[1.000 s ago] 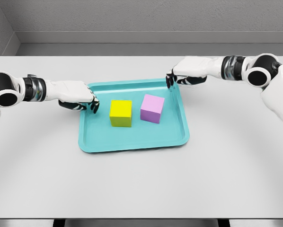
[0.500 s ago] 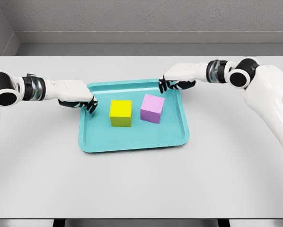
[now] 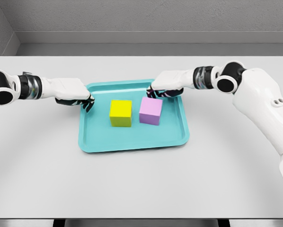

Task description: Push two cubes

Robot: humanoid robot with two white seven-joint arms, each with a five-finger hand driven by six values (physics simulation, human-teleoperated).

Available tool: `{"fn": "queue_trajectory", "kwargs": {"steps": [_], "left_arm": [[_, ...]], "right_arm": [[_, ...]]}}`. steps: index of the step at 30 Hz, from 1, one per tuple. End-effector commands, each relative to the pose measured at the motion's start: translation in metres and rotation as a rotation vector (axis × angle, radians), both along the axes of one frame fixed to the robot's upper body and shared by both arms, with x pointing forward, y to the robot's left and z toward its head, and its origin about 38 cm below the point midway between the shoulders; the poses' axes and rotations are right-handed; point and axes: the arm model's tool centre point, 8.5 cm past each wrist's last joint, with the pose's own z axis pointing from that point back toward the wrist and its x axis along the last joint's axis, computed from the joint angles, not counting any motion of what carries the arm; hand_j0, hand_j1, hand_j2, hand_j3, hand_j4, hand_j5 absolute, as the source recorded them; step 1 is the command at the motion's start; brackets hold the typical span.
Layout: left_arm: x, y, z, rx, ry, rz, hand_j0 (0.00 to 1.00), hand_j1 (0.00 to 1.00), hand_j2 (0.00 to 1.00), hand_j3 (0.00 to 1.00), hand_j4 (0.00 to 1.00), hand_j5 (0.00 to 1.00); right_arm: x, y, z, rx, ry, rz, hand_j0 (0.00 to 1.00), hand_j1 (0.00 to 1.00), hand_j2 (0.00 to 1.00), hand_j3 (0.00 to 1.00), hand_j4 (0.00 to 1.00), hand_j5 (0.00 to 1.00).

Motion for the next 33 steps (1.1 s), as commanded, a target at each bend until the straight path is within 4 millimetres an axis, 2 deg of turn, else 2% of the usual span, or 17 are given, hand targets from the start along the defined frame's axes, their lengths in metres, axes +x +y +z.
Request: {"fn": "queue_trajectory", "kwargs": {"steps": [1,7,12,13,15,16,18,21,23,24,29,33], "left_arm": [[0.000,0.000,0.000,-0.006,0.003,0.004,0.37,0.37,0.37,0.37,0.37,0.37],[0.000,0.000,0.001,-0.006,0.001,0.003,0.37,0.37,0.37,0.37,0.37,0.37],[0.000,0.000,0.000,-0.005,0.001,0.002,0.37,0.37,0.37,0.37,0.37,0.37],[0.000,0.000,0.000,-0.006,0.003,0.004,0.37,0.37,0.37,0.37,0.37,0.37],[0.000,0.000,0.000,-0.006,0.003,0.004,0.37,0.37,0.37,0.37,0.37,0.37],[0.000,0.000,0.000,-0.007,0.003,0.002,0.37,0.37,0.37,0.37,0.37,0.37],[0.000,-0.001,0.000,-0.007,0.002,0.001,0.37,0.37,0.37,0.37,0.37,0.37],[0.000,0.000,0.001,-0.006,0.001,0.002,0.37,0.37,0.37,0.37,0.37,0.37],[0.000,0.000,0.000,-0.006,0.002,0.002,0.37,0.37,0.37,0.37,0.37,0.37],[0.000,0.000,0.000,-0.006,0.002,0.002,0.37,0.37,0.37,0.37,0.37,0.37],[0.000,0.000,0.001,-0.006,0.001,0.002,0.37,0.37,0.37,0.37,0.37,0.37],[0.000,-0.001,0.001,-0.006,0.000,0.001,0.37,0.37,0.37,0.37,0.37,0.37]], "right_arm": [[-0.006,0.009,0.003,0.001,-0.011,0.036,0.48,0.48,0.48,0.48,0.48,0.48],[-0.002,0.005,0.010,0.023,-0.019,0.018,0.48,0.48,0.48,0.48,0.48,0.48],[0.014,-0.015,0.041,0.117,-0.064,-0.063,0.49,0.49,0.49,0.49,0.49,0.49],[0.013,-0.020,0.039,0.110,-0.064,-0.070,0.49,0.49,0.49,0.49,0.49,0.49],[0.009,-0.061,0.033,0.061,-0.065,-0.121,0.47,0.47,0.47,0.47,0.47,0.47],[0.003,-0.093,0.042,0.027,-0.094,-0.147,0.45,0.45,0.45,0.45,0.45,0.45],[-0.017,-0.134,0.046,-0.024,-0.111,-0.164,0.43,0.43,0.43,0.43,0.43,0.43],[-0.044,-0.129,0.035,-0.050,-0.107,-0.097,0.40,0.40,0.40,0.40,0.40,0.40],[-0.051,-0.117,0.030,-0.054,-0.104,-0.053,0.36,0.36,0.36,0.36,0.36,0.36],[-0.055,-0.111,0.021,-0.070,-0.084,-0.031,0.33,0.33,0.33,0.33,0.33,0.33],[-0.064,-0.073,-0.008,-0.086,-0.021,0.062,0.33,0.33,0.33,0.33,0.33,0.33],[-0.063,-0.054,-0.008,-0.074,-0.026,0.095,0.33,0.33,0.33,0.33,0.33,0.33]]}}
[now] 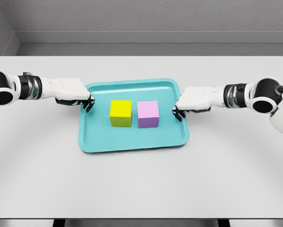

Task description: Push two cubes

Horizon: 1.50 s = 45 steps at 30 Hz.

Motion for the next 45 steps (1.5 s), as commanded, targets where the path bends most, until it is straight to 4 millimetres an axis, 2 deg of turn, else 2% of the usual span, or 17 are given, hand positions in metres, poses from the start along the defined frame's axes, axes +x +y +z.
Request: {"fn": "queue_trajectory", "kwargs": {"steps": [1,4,7,15,17,19,22,25,27,28,43,45], "left_arm": [[0.000,0.000,0.001,-0.004,0.001,0.003,0.37,0.37,0.37,0.37,0.37,0.37],[0.000,0.002,0.001,-0.001,0.000,0.006,0.37,0.37,0.37,0.37,0.37,0.37],[0.000,0.002,0.001,-0.001,0.000,0.006,0.37,0.37,0.37,0.37,0.37,0.37],[0.000,0.004,0.001,0.000,0.000,0.011,0.37,0.37,0.37,0.37,0.37,0.37],[0.004,0.031,0.020,-0.001,-0.036,0.067,0.37,0.37,0.37,0.37,0.37,0.37],[0.011,0.051,0.027,-0.015,-0.046,0.130,0.38,0.38,0.38,0.38,0.38,0.38],[0.018,0.099,0.041,-0.031,-0.066,0.264,0.39,0.39,0.39,0.39,0.39,0.39],[0.020,0.105,0.044,-0.039,-0.071,0.283,0.39,0.39,0.39,0.39,0.39,0.39],[0.020,0.106,0.044,-0.039,-0.070,0.285,0.39,0.39,0.39,0.39,0.39,0.39],[0.020,0.106,0.044,-0.039,-0.070,0.285,0.39,0.39,0.39,0.39,0.39,0.39],[0.019,0.106,0.043,-0.038,-0.069,0.286,0.40,0.40,0.40,0.40,0.40,0.40],[0.020,0.106,0.044,-0.041,-0.070,0.286,0.45,0.45,0.45,0.45,0.45,0.45]], "right_arm": [[-0.004,0.014,-0.010,-0.003,0.025,0.029,0.33,0.33,0.33,0.33,0.33,0.33],[-0.003,0.025,-0.011,-0.002,0.025,0.047,0.31,0.31,0.31,0.31,0.31,0.31],[-0.002,0.040,-0.022,-0.017,0.049,0.069,0.31,0.31,0.31,0.31,0.31,0.31],[0.000,0.044,-0.017,-0.013,0.039,0.075,0.31,0.31,0.31,0.31,0.31,0.31],[0.000,0.044,-0.017,-0.012,0.040,0.075,0.31,0.31,0.31,0.31,0.31,0.31],[0.003,0.037,-0.017,-0.017,0.038,0.058,0.31,0.31,0.31,0.31,0.31,0.31],[0.012,0.026,-0.018,-0.023,0.044,0.014,0.31,0.31,0.31,0.31,0.31,0.31],[0.016,0.030,-0.017,-0.016,0.045,0.008,0.32,0.32,0.32,0.32,0.32,0.32],[0.021,0.049,-0.024,-0.009,0.057,0.018,0.32,0.32,0.32,0.32,0.32,0.32],[0.023,0.052,-0.028,-0.023,0.057,0.014,0.32,0.32,0.32,0.32,0.32,0.32],[0.018,0.055,-0.029,-0.032,0.052,0.036,0.32,0.32,0.32,0.32,0.32,0.32],[0.016,0.059,-0.028,-0.030,0.050,0.051,0.32,0.32,0.32,0.32,0.32,0.32]]}}
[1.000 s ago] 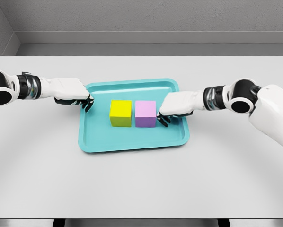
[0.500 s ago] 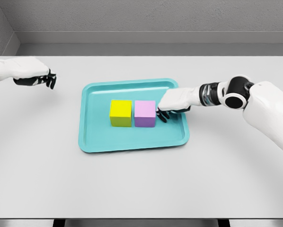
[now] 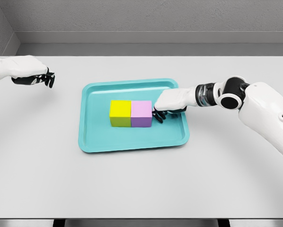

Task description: Push two cubes

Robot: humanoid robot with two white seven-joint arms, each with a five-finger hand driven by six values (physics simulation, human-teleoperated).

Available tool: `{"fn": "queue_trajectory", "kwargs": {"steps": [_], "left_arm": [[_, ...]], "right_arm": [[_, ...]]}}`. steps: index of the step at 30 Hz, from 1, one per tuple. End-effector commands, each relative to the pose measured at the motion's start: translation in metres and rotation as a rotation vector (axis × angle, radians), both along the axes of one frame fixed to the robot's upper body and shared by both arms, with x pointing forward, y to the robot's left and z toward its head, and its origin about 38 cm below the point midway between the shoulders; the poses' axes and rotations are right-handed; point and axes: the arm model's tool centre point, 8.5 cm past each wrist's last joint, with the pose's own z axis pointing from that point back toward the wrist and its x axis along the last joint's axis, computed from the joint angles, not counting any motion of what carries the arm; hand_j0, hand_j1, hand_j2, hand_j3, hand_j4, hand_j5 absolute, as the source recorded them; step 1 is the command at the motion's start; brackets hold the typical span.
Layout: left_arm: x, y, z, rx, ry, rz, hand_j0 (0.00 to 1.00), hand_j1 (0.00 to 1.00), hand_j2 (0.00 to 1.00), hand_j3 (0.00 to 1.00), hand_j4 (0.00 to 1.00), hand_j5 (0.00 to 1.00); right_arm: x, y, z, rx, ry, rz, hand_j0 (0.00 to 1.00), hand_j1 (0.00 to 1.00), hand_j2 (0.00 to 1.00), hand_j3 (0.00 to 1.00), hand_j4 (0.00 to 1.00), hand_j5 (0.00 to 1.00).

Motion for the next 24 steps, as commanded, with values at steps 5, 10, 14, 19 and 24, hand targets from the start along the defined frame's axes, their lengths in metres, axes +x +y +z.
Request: {"fn": "queue_trajectory", "kwargs": {"steps": [5,10,14,19,24], "left_arm": [[0.003,0.044,-0.018,-0.123,0.077,0.159,1.00,1.00,1.00,1.00,1.00,1.00],[0.004,0.041,-0.020,-0.125,0.080,0.155,1.00,1.00,1.00,1.00,1.00,1.00],[0.003,0.047,-0.026,-0.129,0.095,0.176,1.00,1.00,1.00,1.00,1.00,1.00],[0.003,0.049,-0.025,-0.127,0.093,0.180,1.00,1.00,1.00,1.00,1.00,1.00],[0.003,0.050,-0.025,-0.126,0.093,0.181,1.00,1.00,1.00,1.00,1.00,1.00]], "right_arm": [[-0.004,0.004,0.001,-0.016,-0.016,0.038,0.32,0.32,0.32,0.32,0.32,0.32],[0.010,-0.024,0.026,0.017,-0.063,-0.039,0.36,0.36,0.36,0.36,0.36,0.36],[0.031,-0.162,0.113,0.340,-0.170,-0.393,1.00,1.00,1.00,1.00,1.00,1.00],[0.030,-0.183,0.063,0.321,-0.038,-0.478,1.00,1.00,1.00,1.00,1.00,1.00],[0.030,-0.175,0.056,0.290,-0.021,-0.456,1.00,1.00,1.00,1.00,1.00,1.00]]}}
